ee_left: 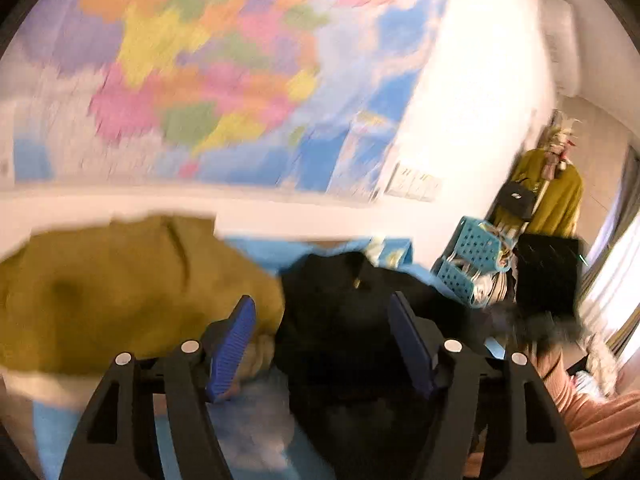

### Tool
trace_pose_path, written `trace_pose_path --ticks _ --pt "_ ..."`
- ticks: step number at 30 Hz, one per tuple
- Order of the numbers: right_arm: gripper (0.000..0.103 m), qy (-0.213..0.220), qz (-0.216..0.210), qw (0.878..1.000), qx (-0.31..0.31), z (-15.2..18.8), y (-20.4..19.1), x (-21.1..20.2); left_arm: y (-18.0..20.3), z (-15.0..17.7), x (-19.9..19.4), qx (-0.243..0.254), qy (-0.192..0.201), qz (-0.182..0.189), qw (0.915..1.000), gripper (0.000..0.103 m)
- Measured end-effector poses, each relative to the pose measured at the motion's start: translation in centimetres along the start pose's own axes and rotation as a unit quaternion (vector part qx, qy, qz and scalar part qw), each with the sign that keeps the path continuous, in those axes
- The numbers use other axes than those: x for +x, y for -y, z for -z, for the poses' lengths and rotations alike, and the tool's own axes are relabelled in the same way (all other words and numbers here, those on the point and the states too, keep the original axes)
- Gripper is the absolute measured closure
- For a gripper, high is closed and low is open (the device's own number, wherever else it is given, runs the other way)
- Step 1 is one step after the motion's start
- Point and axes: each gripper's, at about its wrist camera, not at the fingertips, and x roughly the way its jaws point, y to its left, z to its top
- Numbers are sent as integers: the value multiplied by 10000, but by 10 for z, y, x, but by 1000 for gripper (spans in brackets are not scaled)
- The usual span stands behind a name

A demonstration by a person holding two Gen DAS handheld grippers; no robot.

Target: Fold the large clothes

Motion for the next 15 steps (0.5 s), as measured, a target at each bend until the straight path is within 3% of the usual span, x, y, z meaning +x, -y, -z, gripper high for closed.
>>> trace_pose_path --ticks 3,7,9,11,15 --pt "97 312 687 9950 659 5 57 -48 10 10 33 105 -344 -208 9991 37" --pt "90 54 1633 9739 1578 48 137 -75 18 44 96 389 -1159 -526 9911 42" --pt "76 -184 2187 9549 2000 74 167 -76 21 60 124 516 -1506 -622 9853 44" --pt "38 -228 2664 9375 2225 95 183 -84 24 74 154 574 -1822 -676 9792 45" --pt "27 167 2663 9423 2020 102 168 -103 29 89 194 774 -2173 -873 9691 45"
